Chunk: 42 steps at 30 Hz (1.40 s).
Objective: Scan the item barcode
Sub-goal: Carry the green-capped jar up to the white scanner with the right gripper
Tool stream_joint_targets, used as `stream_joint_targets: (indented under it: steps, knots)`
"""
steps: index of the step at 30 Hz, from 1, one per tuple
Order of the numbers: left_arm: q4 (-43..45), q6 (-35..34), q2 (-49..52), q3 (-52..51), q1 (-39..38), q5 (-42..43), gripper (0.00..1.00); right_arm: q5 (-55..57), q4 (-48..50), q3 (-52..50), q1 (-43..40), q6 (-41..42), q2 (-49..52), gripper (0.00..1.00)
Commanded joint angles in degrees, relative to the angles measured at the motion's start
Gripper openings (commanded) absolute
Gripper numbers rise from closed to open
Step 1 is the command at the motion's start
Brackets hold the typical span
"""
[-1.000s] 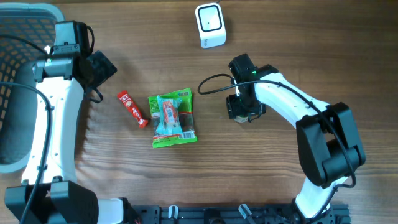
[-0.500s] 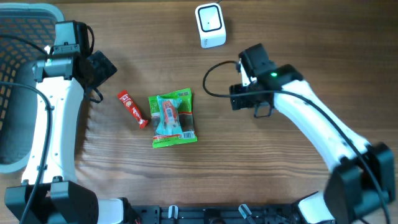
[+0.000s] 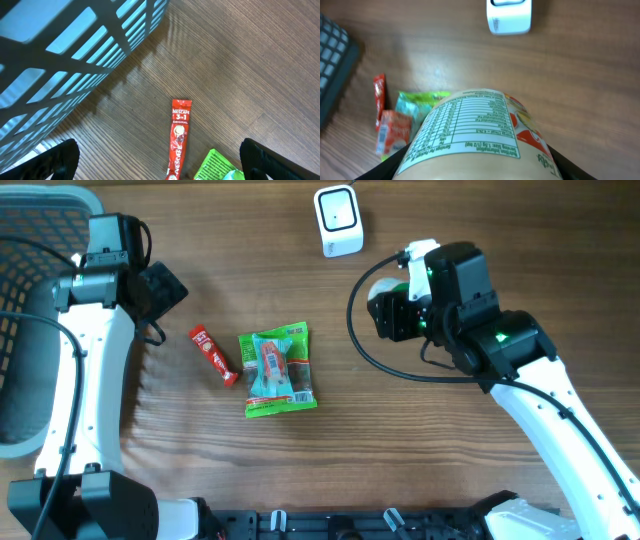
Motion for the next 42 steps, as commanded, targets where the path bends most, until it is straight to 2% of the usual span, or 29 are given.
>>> stream_joint_targets:
  steps: [1,2,6,9,17,20,22,25,29,34,37,42]
  knots:
    - [0.1,0.3,-0.3,0.8,0.5,-0.9,1.0,-1.2,2.3,5.1,-0.1,0.2,2.5,0.04]
    - [0.1,0.3,-0.3,0.8,0.5,-0.9,1.0,-1.2,1.2,8.0,-0.2,0.2,4.2,0.04]
    - [0.1,0.3,-0.3,0.8,0.5,-0.9,1.0,-1.0,-13.3,33.4,-0.2,-0.4,18.8,0.04]
    - [0.1,0.3,-0.3,0.8,0.5,-0.9,1.0,-1.0,-17.8,44.7,-0.2,-0.3,27.5,0.04]
    - [0.1,0.3,-0.3,0.8,0.5,-0.9,1.0,-0.8,-1.4,45.1,-0.3,-2.1,41.7,0.04]
    - [0.1,0.3,-0.3,0.8,0.5,-0.9,1.0,3.0,5.9,45.1,-0.2,-3.2,46.6,0.05]
    - [0.1,0.3,-0.3,0.8,0.5,-0.9,1.0,7.7,13.0,45.1,-0.2,-4.4,50.4,0.04]
    - [0.1,0.3,-0.3,0.8,0.5,-0.9,1.0,8.3,21.1,45.1,-0.3,-7.3,53.4,0.04]
    - [0.1,0.3,-0.3,0.8,0.5,-0.9,1.0,9.2,32.7,45.1,-0.4,-7.1,57.6,0.04]
    - [0.1,0.3,-0.3,0.8,0.5,-0.9,1.0,16.0,41.7,45.1,-0.6,-6.9,60.7,0.04]
    - [0.1,0.3,-0.3,0.8,0.5,-0.9,1.0,13.8,47.0,45.1,-1.1,-6.9,62.4,0.04]
    - [0.1,0.3,-0.3,0.8,0.5,-0.9,1.0,12.1,48.1,45.1,-1.5,-5.8,62.9,0.04]
